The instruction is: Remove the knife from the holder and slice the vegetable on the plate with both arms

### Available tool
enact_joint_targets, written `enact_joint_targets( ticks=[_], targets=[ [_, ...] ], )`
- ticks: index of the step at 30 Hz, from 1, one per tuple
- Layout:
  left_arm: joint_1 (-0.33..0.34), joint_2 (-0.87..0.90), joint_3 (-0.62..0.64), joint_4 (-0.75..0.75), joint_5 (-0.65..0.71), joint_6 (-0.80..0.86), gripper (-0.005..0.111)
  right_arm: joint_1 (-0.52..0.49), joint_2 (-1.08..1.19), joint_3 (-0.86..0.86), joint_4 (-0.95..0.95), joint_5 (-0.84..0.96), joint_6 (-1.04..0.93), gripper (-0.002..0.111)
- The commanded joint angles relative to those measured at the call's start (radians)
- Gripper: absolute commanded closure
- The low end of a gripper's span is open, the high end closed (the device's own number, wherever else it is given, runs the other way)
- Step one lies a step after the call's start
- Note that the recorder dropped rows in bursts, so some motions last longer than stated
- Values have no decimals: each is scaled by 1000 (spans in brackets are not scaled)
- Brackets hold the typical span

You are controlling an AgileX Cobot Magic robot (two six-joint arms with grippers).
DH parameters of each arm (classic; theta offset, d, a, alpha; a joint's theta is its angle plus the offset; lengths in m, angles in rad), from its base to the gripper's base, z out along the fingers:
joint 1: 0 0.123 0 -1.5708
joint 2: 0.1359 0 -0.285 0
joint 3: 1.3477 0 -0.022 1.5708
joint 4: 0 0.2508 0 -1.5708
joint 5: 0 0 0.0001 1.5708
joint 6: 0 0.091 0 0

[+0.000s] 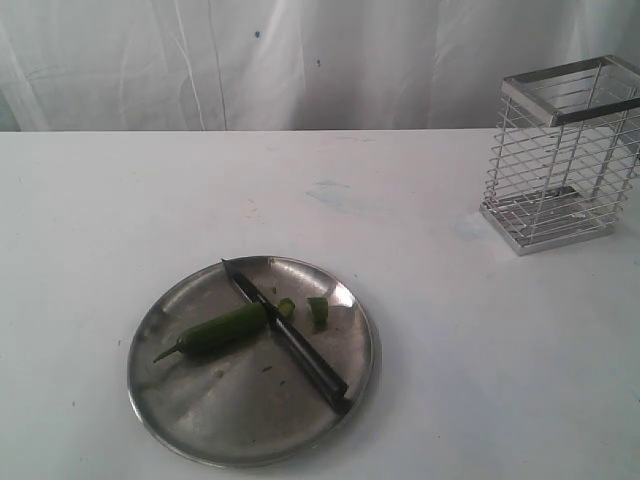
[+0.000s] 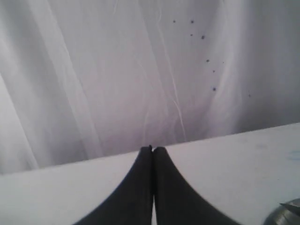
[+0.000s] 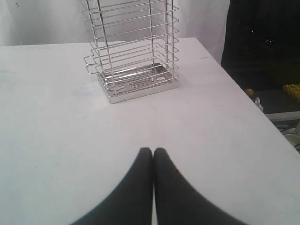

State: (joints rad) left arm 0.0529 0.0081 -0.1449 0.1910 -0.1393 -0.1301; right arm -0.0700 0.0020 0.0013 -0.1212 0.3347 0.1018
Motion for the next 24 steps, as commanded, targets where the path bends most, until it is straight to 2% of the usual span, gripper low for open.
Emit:
enact_joint_targets(
  ticks=[1,3,4,5,6,12,15,24],
  targets=[
    [-25,-8,128,-86,75,-151,107,5,-2,-1,-11,1,-11,108],
    [-33,-8,145,-100,176,-199,107,5,-2,-1,-11,1,-11,108],
    [-42,-8,145,-100,322,-208,107,5,-2,-1,-11,1,-11,108],
    [-44,-8,145,-102,408,-208,107,5,-2,-1,-11,1,-11,108],
    [-46,-8,145,-95,435,-205,107,5,-2,-1,-11,2,-11,108],
    [-46,-8,145,9,315,-207,107,5,-2,-1,-11,0,-11,108],
    [-46,-8,145,21,404,-207,107,5,-2,-1,-11,0,-11,108],
    [-46,-8,145,35,372,-135,107,5,-2,-1,-11,0,-11,108]
  ],
)
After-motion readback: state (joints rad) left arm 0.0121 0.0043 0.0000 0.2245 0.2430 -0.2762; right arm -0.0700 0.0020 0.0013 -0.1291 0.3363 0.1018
